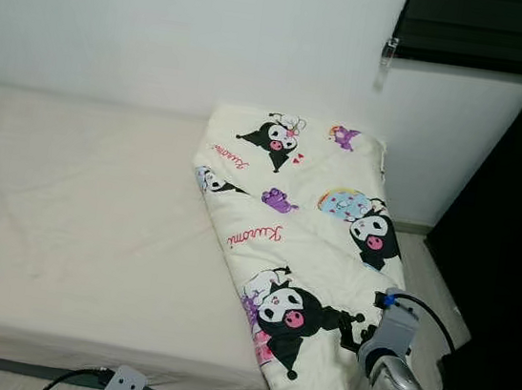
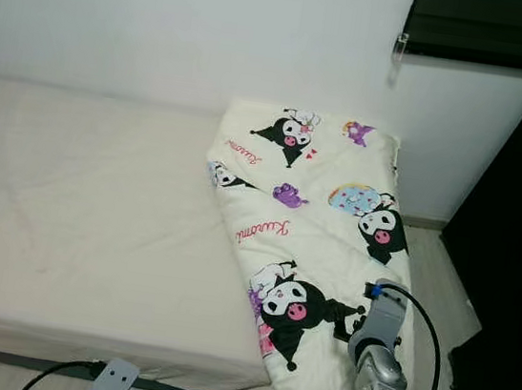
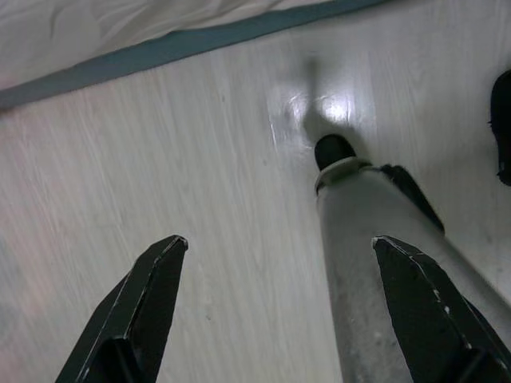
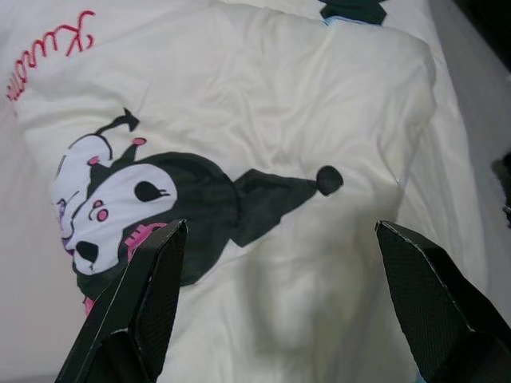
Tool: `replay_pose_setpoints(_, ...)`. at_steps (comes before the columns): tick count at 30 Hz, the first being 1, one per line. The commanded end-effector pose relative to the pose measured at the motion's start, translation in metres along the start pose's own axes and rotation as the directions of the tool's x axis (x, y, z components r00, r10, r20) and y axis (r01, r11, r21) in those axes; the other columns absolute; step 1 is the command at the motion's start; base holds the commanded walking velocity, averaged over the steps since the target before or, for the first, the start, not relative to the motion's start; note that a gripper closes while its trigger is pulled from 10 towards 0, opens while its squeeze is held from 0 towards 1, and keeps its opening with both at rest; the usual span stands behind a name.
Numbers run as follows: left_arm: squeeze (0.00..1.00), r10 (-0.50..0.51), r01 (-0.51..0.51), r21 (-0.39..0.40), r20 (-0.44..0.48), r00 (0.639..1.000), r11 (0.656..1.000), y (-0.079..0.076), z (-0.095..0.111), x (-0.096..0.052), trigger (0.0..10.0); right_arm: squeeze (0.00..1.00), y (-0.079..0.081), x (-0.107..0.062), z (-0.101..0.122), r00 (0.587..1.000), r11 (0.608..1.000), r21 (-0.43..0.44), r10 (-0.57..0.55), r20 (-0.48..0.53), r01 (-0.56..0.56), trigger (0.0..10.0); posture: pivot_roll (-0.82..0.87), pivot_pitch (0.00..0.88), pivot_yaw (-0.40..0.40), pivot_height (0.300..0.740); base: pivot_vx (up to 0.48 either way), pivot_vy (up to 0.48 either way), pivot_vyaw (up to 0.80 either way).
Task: Clean up the room
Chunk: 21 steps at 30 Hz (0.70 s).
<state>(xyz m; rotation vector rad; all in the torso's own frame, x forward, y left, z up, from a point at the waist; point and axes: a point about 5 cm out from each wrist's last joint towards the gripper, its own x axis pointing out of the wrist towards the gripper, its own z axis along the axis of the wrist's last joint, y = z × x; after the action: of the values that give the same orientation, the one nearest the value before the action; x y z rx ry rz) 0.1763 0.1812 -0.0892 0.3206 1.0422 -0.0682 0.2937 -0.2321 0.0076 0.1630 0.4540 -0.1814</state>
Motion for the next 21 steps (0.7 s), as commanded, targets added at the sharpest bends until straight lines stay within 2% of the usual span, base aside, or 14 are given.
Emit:
replay_pose_setpoints(1,0.0,0.004,-0.004,0.008,-0.028,1.0,1.0,0.004,-0.009,-0.001,10.0,0.0,-0.009,-0.003,-0.008,0.999,0.999,0.028,-0.039,-0.03,0.04,10.0,-0.13,0.066,0.016,0.67,0.0,0.0,0.0)
replay_pose_setpoints(4,0.0,0.002,-0.002,0.013,-0.029,1.0,1.0,0.004,-0.01,-0.001,10.0,0.0,-0.024,-0.006,-0.006,0.996,0.994,0.063,-0.089,-0.024,0.091,10.0,-0.13,0.067,0.019,0.655,0.0,0.0,0.0)
replay_pose_setpoints(6,0.0,0.002,-0.002,0.013,-0.029,1.0,1.0,0.004,-0.01,-0.001,10.0,0.0,-0.024,-0.006,-0.006,0.996,0.994,0.063,-0.089,-0.024,0.091,10.0,-0.13,0.067,0.019,0.655,0.0,0.0,0.0)
replay_pose_setpoints(11,0.0,0.002,-0.001,0.019,-0.026,1.0,1.0,0.005,-0.009,-0.001,10.0,0.0,-0.044,-0.008,0.003,0.988,0.982,0.108,-0.155,0.003,0.154,10.0,-0.13,0.07,0.03,0.625,0.0,0.0,0.0)
replay_pose_setpoints(15,0.0,0.003,-0.002,0.022,-0.024,1.0,1.0,0.006,-0.009,-0.001,10.0,0.0,-0.048,-0.009,0.005,0.986,0.979,0.121,-0.164,0.012,0.161,10.0,-0.13,0.074,0.036,0.615,0.0,0.0,0.0)
replay_pose_setpoints(21,0.0,0.004,-0.003,0.035,-0.022,1.0,0.999,0.009,-0.009,-0.001,10.0,0.0,-0.055,-0.009,0.017,0.983,0.974,0.176,-0.158,0.088,0.141,10.0,-0.13,0.083,0.052,0.6,0.0,0.0,0.0)
